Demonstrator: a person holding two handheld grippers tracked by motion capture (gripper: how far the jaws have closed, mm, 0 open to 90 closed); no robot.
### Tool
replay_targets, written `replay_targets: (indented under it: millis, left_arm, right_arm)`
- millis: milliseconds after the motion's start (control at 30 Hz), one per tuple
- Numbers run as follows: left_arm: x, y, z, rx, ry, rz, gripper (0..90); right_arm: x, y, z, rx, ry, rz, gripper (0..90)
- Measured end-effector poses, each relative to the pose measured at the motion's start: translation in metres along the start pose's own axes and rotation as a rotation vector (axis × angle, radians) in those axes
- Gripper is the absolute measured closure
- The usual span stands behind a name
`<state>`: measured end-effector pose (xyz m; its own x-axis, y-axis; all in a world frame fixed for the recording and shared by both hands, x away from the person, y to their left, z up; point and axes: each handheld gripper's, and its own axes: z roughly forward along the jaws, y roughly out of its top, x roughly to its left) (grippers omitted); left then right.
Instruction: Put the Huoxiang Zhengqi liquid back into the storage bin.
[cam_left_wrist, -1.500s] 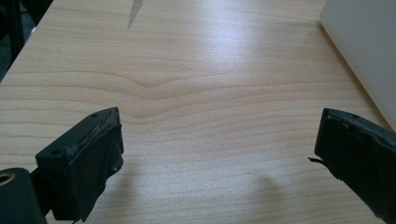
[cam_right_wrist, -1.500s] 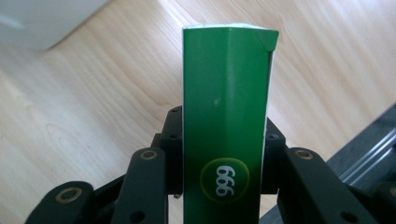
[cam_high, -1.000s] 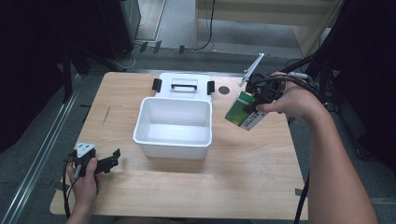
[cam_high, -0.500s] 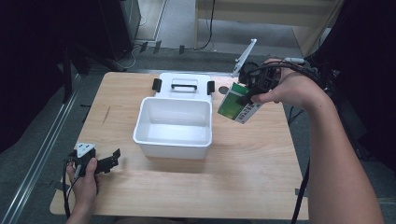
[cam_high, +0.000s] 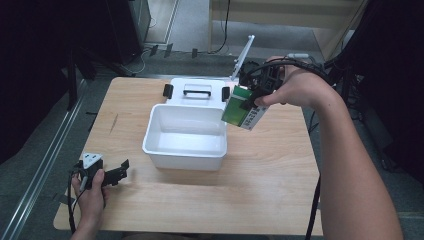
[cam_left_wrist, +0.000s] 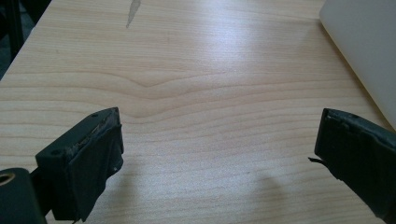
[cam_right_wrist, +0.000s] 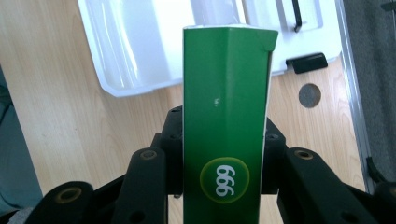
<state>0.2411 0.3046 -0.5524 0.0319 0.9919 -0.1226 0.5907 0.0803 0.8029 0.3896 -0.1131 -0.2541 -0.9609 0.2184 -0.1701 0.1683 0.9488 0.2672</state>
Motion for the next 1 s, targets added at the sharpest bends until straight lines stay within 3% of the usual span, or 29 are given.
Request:
replay_targets:
  millis: [567,1000]
  left_arm:
    - [0.000,0.000,0.000,-0.005,0.000,0.004,2.1]
    - [-0.009,-0.002,-0.004,-0.088,0.006,0.097,2.1]
  right_arm:
    - [0.011,0.049,0.014,-0.012,0.044,-0.090,64.9]
    - [0.016,0.071,0.028,-0.010,0.082,-0.137,64.7]
